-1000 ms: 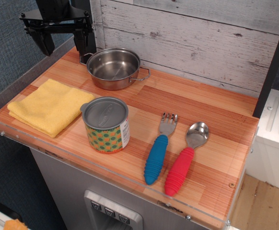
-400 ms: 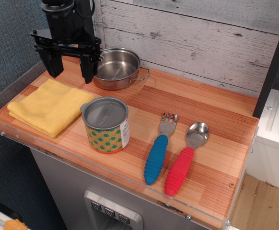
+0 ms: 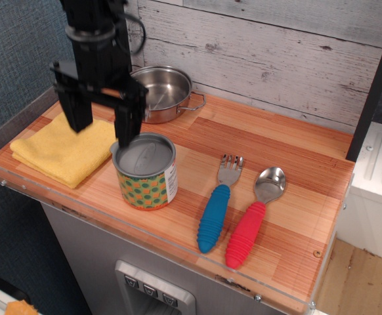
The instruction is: Move the yellow with green checked vessel from front to back
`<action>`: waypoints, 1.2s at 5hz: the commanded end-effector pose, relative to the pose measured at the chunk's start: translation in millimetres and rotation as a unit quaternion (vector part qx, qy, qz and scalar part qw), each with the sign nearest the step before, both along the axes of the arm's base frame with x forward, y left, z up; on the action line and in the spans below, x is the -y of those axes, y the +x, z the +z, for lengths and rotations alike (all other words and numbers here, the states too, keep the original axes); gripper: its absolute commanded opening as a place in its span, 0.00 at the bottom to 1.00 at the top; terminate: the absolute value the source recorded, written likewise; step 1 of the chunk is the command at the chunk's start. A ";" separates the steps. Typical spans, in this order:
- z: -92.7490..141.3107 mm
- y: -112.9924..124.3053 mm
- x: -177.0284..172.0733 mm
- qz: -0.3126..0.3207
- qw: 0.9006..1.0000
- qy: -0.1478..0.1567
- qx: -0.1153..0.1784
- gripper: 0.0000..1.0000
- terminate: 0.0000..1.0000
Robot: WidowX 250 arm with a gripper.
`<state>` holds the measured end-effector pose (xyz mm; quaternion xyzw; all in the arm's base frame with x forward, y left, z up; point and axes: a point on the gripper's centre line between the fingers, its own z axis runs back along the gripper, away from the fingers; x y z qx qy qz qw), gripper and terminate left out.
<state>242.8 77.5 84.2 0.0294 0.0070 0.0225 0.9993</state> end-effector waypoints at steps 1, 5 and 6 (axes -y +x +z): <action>-6.2 -21.5 16.6 -0.087 0.995 -0.028 -0.045 1.00 0.00; -30.6 -14.7 22.2 -0.126 0.989 0.017 -0.071 1.00 0.00; -31.4 -5.0 20.2 -0.159 0.986 0.017 -0.045 1.00 0.00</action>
